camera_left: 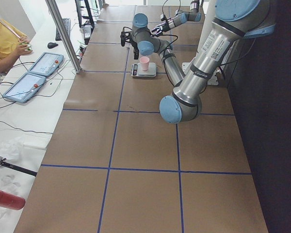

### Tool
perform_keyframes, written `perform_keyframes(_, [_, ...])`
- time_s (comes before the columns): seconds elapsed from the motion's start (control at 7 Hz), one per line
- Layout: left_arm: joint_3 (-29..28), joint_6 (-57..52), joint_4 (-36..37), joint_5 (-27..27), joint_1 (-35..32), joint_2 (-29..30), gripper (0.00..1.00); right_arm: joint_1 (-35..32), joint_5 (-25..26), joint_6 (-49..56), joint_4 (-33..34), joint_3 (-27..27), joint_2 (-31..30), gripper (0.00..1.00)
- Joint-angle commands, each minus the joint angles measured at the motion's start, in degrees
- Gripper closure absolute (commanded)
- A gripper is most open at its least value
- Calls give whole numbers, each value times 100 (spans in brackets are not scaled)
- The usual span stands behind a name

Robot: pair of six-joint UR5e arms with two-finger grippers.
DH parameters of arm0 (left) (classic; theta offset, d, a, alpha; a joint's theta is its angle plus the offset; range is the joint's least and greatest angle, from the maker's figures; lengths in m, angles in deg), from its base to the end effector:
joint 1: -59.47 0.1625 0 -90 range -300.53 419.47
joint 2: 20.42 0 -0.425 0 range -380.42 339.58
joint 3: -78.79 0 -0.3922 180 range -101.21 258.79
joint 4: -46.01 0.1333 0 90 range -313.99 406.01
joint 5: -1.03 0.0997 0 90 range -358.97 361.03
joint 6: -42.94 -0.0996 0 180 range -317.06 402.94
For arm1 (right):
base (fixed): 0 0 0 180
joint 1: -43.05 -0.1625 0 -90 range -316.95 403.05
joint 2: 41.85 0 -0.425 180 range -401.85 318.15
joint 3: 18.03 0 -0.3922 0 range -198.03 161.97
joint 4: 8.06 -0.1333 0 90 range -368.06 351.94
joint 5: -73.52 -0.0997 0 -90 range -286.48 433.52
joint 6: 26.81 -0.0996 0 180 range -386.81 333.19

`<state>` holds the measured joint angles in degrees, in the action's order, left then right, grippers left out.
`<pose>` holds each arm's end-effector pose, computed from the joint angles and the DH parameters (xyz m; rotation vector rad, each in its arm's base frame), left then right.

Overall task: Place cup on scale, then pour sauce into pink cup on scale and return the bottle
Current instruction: 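Lift the left gripper away from the cup while the right gripper approaches the glass bottle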

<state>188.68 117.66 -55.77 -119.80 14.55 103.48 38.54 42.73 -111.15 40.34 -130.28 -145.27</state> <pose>0.3582 -0.4733 0.1434 0.1458 1.2002 -0.1451 -0.3733 -0.2490 0.4713 1.0296 -0.7094 0.4363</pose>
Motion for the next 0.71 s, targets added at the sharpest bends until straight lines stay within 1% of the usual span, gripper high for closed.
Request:
perform_keyframes(0.0, [14, -10, 1, -2, -34, 3, 20, -6, 20, 66, -5, 204, 93, 1])
perform_keyframes(0.29, [32, -10, 9, -2, -43, 3, 19, -6, 3, 66, -5, 257, 120, 1])
perform_keyframes(0.57, [32, -10, 9, -2, -43, 3, 19, -155, -6, 57, 3, 379, 111, 1])
